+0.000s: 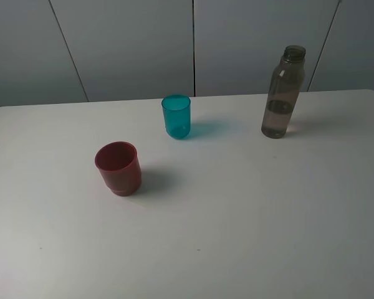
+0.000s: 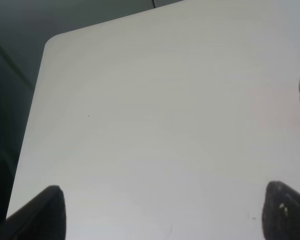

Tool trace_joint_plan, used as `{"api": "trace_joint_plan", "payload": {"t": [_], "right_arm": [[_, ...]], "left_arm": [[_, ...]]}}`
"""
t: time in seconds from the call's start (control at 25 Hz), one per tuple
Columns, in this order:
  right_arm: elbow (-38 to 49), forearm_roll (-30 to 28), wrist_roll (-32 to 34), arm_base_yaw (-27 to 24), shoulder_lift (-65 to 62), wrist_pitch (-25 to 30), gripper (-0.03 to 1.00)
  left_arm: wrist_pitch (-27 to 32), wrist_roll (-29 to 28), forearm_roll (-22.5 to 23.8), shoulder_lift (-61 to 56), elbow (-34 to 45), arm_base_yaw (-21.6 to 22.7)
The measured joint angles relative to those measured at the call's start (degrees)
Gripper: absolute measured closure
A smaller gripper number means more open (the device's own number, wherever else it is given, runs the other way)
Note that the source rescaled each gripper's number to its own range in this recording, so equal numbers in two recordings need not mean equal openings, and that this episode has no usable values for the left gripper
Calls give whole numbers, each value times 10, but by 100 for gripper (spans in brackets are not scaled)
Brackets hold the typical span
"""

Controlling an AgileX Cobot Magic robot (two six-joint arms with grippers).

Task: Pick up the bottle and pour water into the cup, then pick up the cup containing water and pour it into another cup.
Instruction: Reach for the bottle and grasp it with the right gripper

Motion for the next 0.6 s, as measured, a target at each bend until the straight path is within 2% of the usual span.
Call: {"api": "trace_joint_plan", "payload": {"t": [0.6], "right_arm": [[0, 0, 0, 0, 0, 0, -3]], "left_arm": [[0, 1, 0, 0, 0, 0]]}}
